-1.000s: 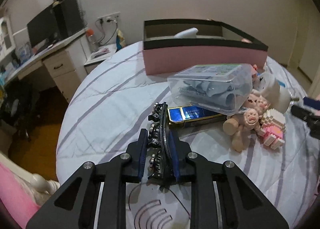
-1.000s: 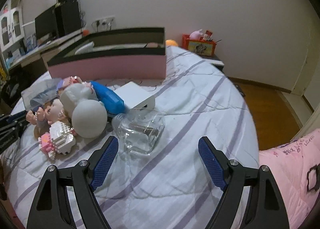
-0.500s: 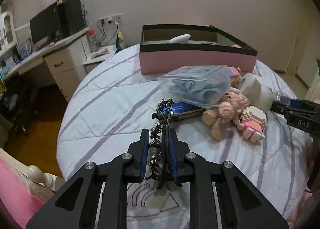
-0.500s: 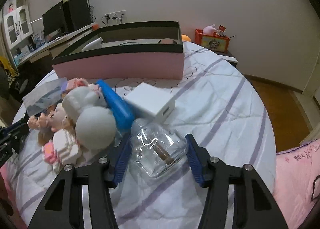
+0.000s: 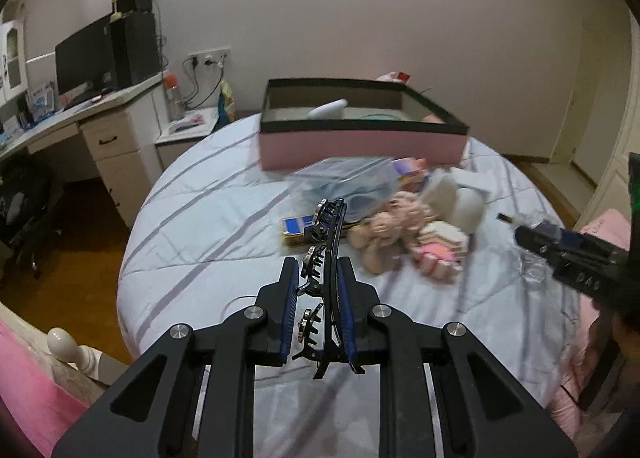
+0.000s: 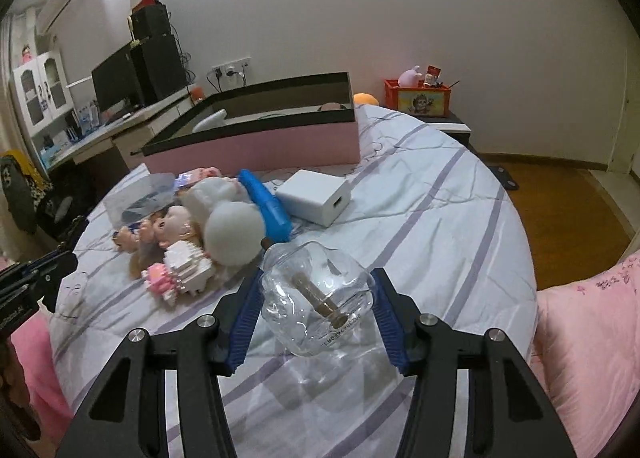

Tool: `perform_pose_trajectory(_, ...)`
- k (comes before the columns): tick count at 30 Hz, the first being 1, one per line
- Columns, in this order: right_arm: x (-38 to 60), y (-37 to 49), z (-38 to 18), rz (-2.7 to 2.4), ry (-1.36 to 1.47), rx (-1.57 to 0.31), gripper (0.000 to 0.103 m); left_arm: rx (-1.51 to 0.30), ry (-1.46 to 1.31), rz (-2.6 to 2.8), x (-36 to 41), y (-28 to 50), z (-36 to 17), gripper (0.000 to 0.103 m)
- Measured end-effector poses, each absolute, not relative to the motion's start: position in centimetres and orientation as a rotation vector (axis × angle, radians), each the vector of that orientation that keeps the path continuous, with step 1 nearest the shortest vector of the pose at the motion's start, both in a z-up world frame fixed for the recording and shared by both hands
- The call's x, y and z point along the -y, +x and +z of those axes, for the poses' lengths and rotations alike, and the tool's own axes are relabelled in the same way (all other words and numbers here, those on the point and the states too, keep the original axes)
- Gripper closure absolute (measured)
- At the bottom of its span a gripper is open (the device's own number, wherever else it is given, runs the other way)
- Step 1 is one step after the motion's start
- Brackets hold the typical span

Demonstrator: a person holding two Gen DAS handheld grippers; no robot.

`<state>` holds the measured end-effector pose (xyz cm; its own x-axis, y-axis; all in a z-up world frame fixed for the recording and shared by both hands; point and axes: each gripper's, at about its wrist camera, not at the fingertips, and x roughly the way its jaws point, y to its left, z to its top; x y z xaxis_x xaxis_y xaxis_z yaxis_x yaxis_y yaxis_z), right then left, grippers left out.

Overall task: Organize rigid objects
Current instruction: 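Lift the comb and glass jar and carry them toward the pink box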

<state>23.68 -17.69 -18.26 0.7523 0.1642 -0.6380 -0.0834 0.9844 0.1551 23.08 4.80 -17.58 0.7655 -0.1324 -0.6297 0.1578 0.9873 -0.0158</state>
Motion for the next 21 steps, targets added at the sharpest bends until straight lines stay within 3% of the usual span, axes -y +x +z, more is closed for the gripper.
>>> perform_pose_trajectory(8, 17.2, 21.4, -16.7, 0.137, 0.140, -0.635, 0.048, -0.670, 0.001, -0.218, -1.5, 22.6, -16.9, 0.084)
perform_pose_trajectory(21, 13.8, 20.3, -9.9, 0.187, 0.073, -0.449, 0.048, -0.505, -0.003, -0.170, 0.6, 22.1, -11.4, 0.084)
